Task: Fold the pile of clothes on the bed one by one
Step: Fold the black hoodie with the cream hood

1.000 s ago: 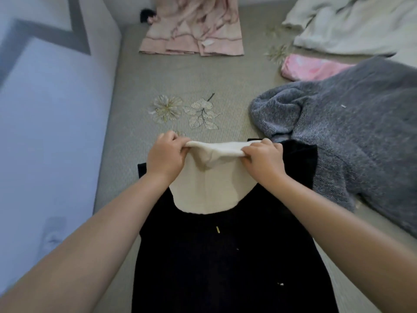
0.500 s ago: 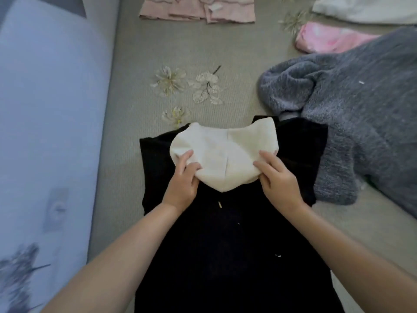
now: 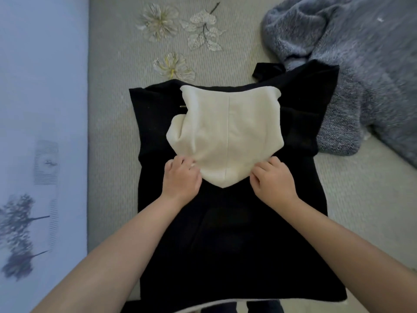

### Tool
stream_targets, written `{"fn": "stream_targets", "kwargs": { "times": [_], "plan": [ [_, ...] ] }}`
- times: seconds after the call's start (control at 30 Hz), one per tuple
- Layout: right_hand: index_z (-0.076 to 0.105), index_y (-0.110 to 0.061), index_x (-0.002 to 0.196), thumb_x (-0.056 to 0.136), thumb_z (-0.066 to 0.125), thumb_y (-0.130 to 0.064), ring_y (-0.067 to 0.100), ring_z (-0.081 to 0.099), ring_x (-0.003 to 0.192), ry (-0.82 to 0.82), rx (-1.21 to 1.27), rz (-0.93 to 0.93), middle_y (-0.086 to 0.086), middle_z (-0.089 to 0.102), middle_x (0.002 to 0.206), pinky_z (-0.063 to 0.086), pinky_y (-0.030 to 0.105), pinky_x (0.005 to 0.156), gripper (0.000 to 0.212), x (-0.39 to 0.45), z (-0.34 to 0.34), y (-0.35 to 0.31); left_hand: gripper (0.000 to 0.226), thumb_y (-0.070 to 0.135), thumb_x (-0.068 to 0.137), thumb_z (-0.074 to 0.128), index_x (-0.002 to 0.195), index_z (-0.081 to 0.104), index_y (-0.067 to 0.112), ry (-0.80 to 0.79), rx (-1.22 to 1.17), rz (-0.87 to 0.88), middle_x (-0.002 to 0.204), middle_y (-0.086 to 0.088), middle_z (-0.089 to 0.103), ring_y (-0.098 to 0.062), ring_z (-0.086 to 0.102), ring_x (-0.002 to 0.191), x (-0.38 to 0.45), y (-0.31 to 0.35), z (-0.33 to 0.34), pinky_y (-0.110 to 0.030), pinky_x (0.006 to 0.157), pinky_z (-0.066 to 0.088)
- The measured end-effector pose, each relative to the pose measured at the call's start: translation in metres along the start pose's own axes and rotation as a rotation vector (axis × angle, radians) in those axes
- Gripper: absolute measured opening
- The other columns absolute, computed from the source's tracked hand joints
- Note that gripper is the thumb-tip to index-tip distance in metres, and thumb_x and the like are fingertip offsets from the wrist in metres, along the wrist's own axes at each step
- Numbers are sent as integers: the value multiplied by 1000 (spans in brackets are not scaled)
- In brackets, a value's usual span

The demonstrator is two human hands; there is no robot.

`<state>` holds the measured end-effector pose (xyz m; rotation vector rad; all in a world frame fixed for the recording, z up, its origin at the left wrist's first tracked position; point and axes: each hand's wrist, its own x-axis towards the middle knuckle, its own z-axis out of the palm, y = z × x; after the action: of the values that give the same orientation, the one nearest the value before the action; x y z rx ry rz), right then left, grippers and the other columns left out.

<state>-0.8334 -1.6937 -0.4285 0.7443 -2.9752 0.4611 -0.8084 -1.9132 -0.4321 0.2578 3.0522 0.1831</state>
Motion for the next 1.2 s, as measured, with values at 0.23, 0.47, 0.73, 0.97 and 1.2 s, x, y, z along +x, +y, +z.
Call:
{"fn": "stream_targets", "kwargs": {
  "times": [0.23,0.47,0.73,0.97,1.2],
  "plan": [
    [23,-13,145,91,44,-40,34,1,142,-283,-199,215,19,9,153,-2,48,114,64,46,16,16,70,41,93,38,146,7,10,-210,45,-228,154,-17,-6,-33,-11,141,55,-14,24,-43,114,-6],
    [-15,-16,144,96,24,-47,23,-21,140,-489,-232,243,10,-23,152,-16,35,111,69,10,64,53,80,57,91,21,138,-28,15,-414,-98,-348,146,-10,-35,-26,-33,134,29,-30,72,-38,112,-12],
    [11,-14,147,96,36,-35,28,-8,142,-475,-11,284,12,-6,155,1,43,115,60,-29,54,21,76,50,93,30,146,-5,7,-328,-64,-254,153,-15,-13,-27,-15,141,-22,-9,65,-38,114,-7],
    [23,-11,144,92,48,-39,32,8,142,-626,32,106,12,12,154,-2,37,112,64,-185,41,-4,53,21,98,35,145,15,7,-323,-282,-346,154,-12,10,-24,4,143,-167,55,82,-36,114,-5],
    [61,-10,119,45,83,-53,36,55,114,-676,-258,-375,19,56,126,45,53,89,88,-241,6,37,65,23,74,74,127,48,-5,-334,-111,-122,136,-23,44,-34,42,128,-211,85,66,-45,106,29]
  ]
}}
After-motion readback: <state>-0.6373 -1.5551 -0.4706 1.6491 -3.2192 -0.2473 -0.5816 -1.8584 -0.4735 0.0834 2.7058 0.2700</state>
